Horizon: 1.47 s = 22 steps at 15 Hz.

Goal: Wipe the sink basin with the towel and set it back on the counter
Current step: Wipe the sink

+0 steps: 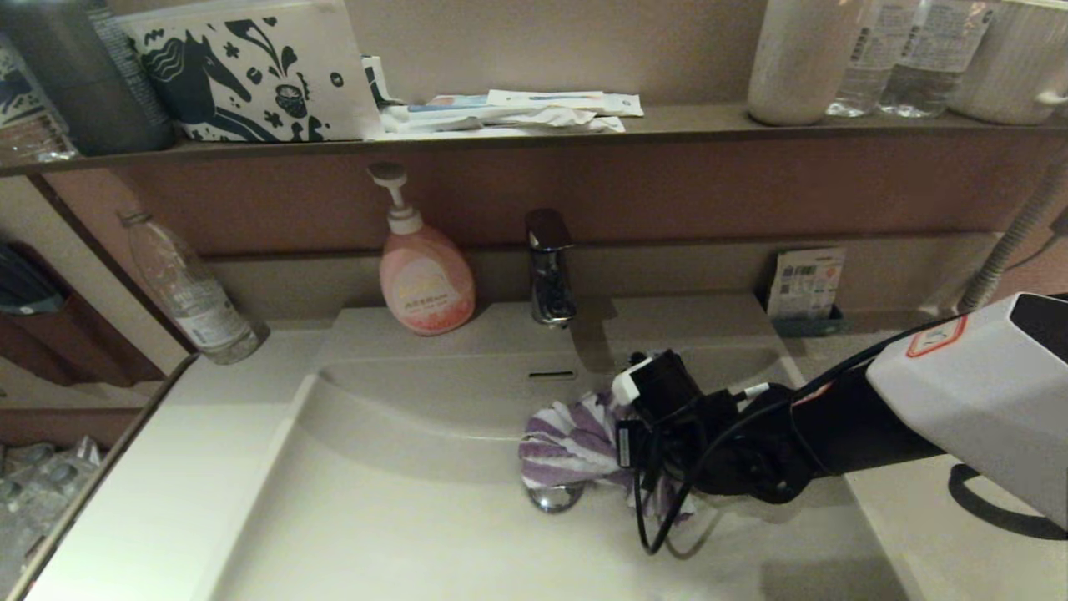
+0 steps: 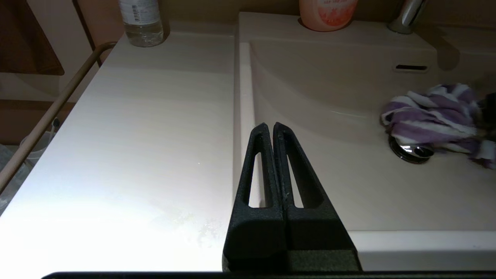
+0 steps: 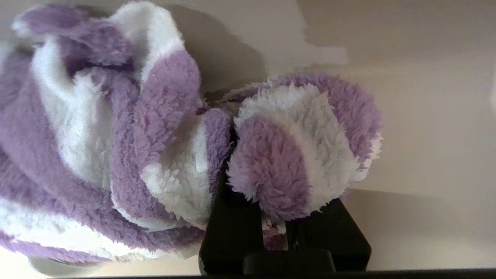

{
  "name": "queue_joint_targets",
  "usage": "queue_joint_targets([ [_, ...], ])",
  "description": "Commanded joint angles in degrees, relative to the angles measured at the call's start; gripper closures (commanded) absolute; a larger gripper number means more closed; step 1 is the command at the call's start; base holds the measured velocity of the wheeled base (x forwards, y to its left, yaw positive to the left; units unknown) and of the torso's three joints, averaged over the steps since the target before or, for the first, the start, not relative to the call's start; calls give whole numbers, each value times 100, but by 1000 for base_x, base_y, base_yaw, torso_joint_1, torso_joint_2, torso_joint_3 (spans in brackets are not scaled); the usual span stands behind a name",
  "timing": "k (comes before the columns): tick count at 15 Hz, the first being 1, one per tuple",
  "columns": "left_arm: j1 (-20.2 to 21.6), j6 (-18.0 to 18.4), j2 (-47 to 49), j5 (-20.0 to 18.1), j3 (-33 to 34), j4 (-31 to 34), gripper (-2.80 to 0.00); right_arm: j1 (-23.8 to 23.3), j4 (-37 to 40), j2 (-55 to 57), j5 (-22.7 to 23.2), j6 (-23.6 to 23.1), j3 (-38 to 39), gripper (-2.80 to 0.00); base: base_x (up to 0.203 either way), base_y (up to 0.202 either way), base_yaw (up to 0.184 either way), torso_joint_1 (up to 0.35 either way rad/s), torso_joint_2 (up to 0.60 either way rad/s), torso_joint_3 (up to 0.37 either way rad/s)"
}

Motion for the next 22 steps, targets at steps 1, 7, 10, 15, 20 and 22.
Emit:
queue_joint_targets([
  [1,2,-5,1,2,0,-4,0,8,524,-402,37,24,503,0,0,0,0,0,0,0],
  [7,2,-5,0,2,0,-4,0,-100,2160,-2107,76,354,1382,0,0,0,0,0,0,0],
  [10,2,-5,1,2,0,-4,0,-183,2714,-2778,86,402,1812,0,0,0,0,0,0,0],
  [15,2,-5,1,2,0,-4,0,-191,3551,-3777,318,725,1931,0,0,0,0,0,0,0],
  [20,2,-5,1,2,0,-4,0,-170,4304,-4671,470,726,1929,0,0,0,0,0,0,0],
  [22,2,-5,1,2,0,-4,0,-144,4506,-4894,471,721,1921,0,0,0,0,0,0,0],
])
